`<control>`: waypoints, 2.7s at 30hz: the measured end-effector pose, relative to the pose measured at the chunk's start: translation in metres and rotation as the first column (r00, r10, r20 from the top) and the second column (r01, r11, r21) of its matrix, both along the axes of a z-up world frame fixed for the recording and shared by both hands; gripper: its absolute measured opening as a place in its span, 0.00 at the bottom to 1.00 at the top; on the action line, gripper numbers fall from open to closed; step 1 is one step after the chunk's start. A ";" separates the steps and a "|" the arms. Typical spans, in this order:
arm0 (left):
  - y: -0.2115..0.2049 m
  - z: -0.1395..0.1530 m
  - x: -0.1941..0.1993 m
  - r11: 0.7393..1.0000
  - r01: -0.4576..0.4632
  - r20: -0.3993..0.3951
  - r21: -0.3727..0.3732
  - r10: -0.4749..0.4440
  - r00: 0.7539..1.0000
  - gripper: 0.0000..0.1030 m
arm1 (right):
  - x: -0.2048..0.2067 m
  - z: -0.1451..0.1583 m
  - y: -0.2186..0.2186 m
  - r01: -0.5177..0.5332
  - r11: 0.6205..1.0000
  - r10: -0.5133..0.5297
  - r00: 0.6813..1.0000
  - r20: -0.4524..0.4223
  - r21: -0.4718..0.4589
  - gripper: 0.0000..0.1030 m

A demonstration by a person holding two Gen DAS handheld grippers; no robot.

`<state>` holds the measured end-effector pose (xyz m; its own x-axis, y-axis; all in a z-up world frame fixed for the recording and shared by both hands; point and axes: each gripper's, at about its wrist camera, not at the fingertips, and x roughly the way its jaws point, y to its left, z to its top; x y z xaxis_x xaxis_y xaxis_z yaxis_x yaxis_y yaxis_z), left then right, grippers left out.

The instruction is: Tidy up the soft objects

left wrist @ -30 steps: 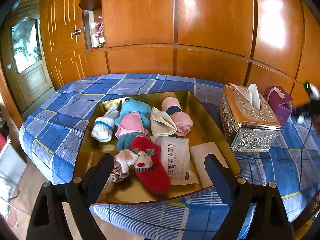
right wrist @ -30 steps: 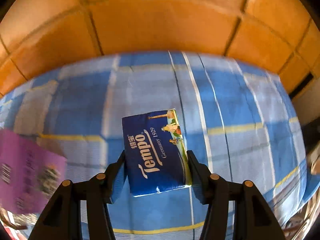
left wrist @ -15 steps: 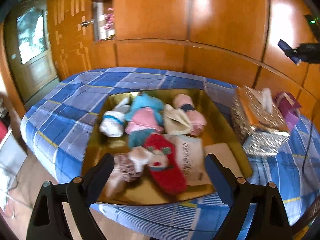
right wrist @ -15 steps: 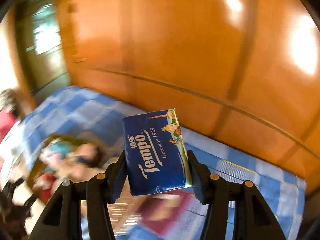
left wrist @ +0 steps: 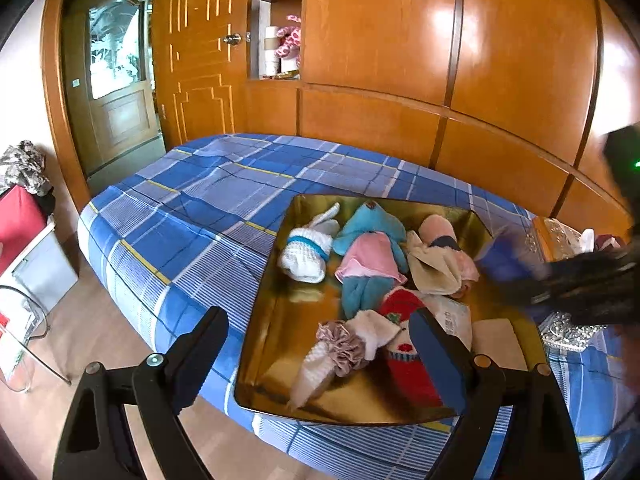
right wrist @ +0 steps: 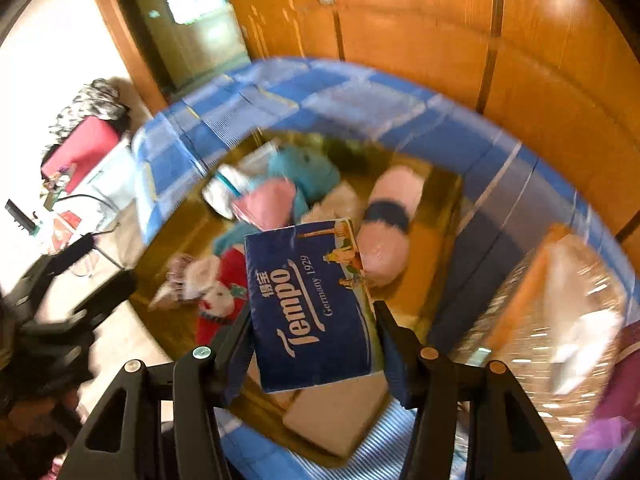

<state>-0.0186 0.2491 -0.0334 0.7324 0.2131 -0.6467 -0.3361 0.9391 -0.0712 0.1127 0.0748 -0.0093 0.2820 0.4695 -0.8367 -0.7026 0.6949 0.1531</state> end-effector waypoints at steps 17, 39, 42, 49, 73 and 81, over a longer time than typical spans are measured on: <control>-0.016 -0.012 0.006 1.000 0.024 -0.034 0.002 -0.024 0.999 0.91 | 0.004 -0.031 0.017 0.079 0.996 -0.074 0.992 0.100 -0.049 0.71; -0.045 0.014 -0.011 0.999 0.016 0.061 0.049 -0.019 0.998 1.00 | -0.062 0.015 -0.062 0.384 0.914 -0.406 0.854 0.326 0.133 0.82; -0.053 0.015 -0.012 0.998 0.028 0.074 0.050 -0.031 0.997 1.00 | -0.067 0.012 -0.073 0.423 0.895 -0.445 0.832 0.330 0.141 0.82; -0.063 0.016 -0.013 0.998 0.029 0.074 0.055 -0.033 0.997 1.00 | -0.072 0.009 -0.078 0.434 0.890 -0.455 0.823 0.340 0.140 0.82; -0.059 0.015 -0.013 0.997 -0.019 0.068 0.080 0.014 0.998 1.00 | -0.077 0.008 -0.074 0.421 0.896 -0.442 0.829 0.343 0.139 0.82; -0.059 0.015 -0.012 0.996 -0.023 0.066 0.081 0.018 0.998 1.00 | -0.077 0.009 -0.075 0.420 0.896 -0.444 0.829 0.341 0.144 0.82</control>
<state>-0.0308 0.1899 -0.0187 0.7671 0.2789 -0.5778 -0.3527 0.9356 -0.0167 0.0353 -0.0007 -0.0006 0.7401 0.2757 -0.6134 -0.3469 0.9379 0.0030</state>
